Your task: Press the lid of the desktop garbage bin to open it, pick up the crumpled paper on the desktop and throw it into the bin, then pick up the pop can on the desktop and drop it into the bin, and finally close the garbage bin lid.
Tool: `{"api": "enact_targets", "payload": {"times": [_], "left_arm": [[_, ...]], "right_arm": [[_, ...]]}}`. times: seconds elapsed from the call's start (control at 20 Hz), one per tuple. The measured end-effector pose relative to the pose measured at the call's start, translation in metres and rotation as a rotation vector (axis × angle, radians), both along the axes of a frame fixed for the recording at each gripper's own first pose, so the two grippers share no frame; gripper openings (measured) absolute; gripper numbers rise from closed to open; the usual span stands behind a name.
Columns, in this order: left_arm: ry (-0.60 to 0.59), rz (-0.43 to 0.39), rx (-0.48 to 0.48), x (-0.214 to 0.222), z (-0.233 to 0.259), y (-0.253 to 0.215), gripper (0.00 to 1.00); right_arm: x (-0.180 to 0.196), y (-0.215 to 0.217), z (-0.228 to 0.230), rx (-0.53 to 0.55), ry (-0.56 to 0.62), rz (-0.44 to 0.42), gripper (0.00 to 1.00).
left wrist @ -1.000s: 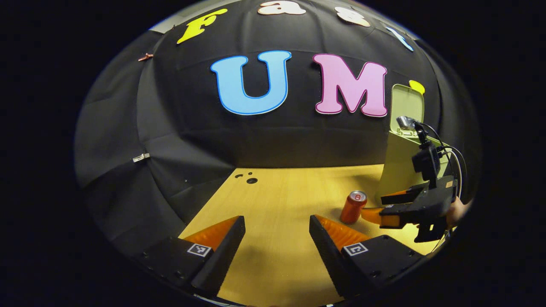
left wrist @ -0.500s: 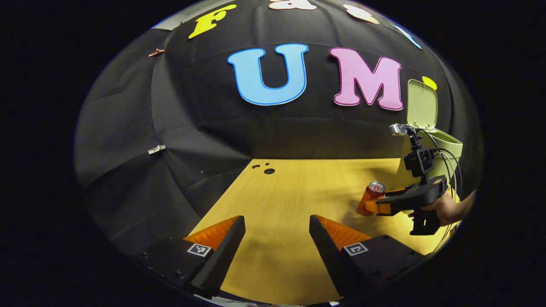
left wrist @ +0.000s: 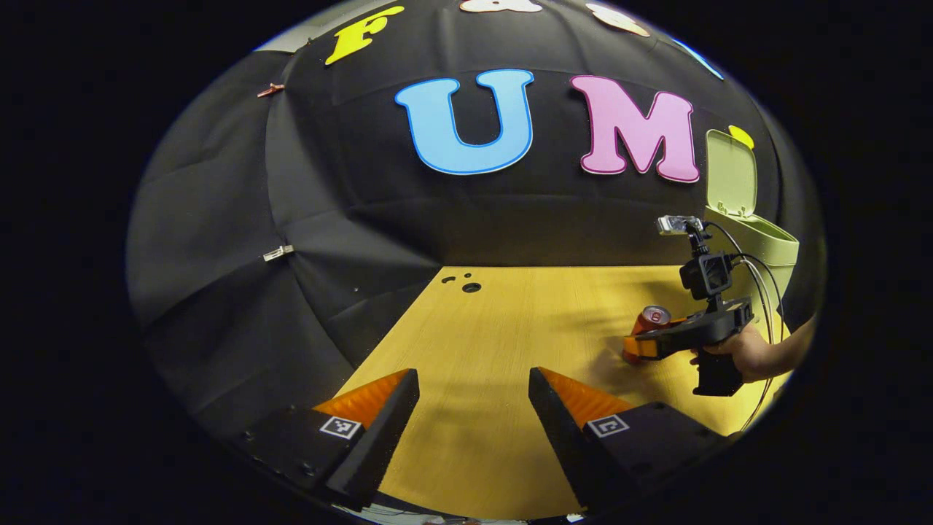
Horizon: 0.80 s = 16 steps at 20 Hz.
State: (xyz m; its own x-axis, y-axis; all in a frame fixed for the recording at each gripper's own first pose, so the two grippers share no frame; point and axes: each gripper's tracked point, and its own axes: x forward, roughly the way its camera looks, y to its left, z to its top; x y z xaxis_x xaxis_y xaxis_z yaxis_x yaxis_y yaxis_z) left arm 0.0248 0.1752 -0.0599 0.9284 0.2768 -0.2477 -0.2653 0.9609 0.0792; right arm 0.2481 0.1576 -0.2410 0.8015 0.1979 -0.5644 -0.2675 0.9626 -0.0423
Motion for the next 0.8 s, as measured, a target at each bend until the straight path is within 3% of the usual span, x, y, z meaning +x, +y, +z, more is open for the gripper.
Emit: {"api": "enact_targets", "payload": {"times": [0.1,0.2,0.55,0.8], "left_arm": [[0.000,-0.003,0.002,0.000,0.000,-0.003,0.96],[-0.001,-0.007,0.008,0.000,0.001,-0.005,0.97],[-0.021,-0.039,0.008,-0.002,0.000,-0.014,0.97],[-0.038,-0.078,-0.011,-0.003,-0.009,-0.020,0.97]], "right_arm": [[0.003,0.000,-0.003,-0.003,0.006,0.001,0.99],[0.004,-0.001,-0.002,-0.004,0.004,0.001,0.84],[-0.014,0.003,0.033,0.015,-0.026,0.033,0.84],[-0.042,0.009,0.084,-0.002,-0.108,0.098,0.84]]}}
